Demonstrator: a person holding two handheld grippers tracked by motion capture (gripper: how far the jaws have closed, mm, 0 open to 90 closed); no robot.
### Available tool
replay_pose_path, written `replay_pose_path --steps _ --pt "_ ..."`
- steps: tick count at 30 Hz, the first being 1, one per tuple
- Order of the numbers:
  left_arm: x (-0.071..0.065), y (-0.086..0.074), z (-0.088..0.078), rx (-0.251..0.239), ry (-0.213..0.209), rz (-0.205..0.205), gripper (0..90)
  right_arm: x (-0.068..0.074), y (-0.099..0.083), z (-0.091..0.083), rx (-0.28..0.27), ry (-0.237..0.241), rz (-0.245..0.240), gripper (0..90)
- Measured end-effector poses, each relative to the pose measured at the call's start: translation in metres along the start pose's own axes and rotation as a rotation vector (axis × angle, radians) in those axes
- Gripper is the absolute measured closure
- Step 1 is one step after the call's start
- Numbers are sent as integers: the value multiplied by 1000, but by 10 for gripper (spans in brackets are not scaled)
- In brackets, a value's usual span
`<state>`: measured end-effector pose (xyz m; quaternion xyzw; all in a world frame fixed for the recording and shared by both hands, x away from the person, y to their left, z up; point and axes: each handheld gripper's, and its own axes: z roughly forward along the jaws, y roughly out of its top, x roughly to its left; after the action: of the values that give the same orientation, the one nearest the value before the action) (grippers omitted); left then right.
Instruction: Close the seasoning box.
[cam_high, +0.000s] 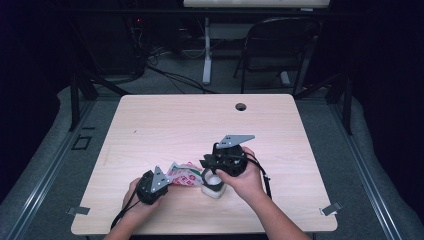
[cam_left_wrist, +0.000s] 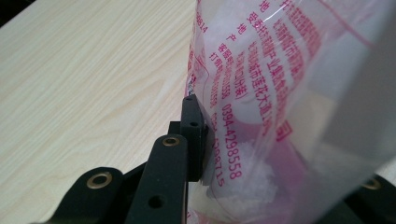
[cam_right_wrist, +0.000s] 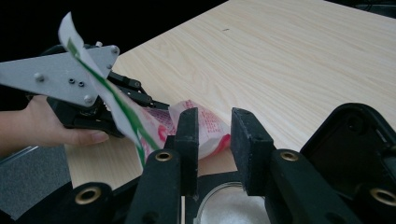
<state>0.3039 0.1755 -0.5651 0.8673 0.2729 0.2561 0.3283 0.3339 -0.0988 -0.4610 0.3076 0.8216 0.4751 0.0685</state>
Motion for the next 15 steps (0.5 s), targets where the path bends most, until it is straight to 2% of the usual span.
replay_pose_path --steps 3,6,10,15 --pt "4 -2 1 -11 -13 -40 801 -1 -1 -2 -9 0 6 721" --pt "6 -4 1 -16 -19 -58 811 -2 -3 -3 -17 0 15 720" --pt "6 -4 0 -14 0 -40 823 -3 -6 -3 -22 -3 27 718" --pt "11 -5 -3 -25 2 -74 829 -5 -8 -6 -32 -6 35 718"
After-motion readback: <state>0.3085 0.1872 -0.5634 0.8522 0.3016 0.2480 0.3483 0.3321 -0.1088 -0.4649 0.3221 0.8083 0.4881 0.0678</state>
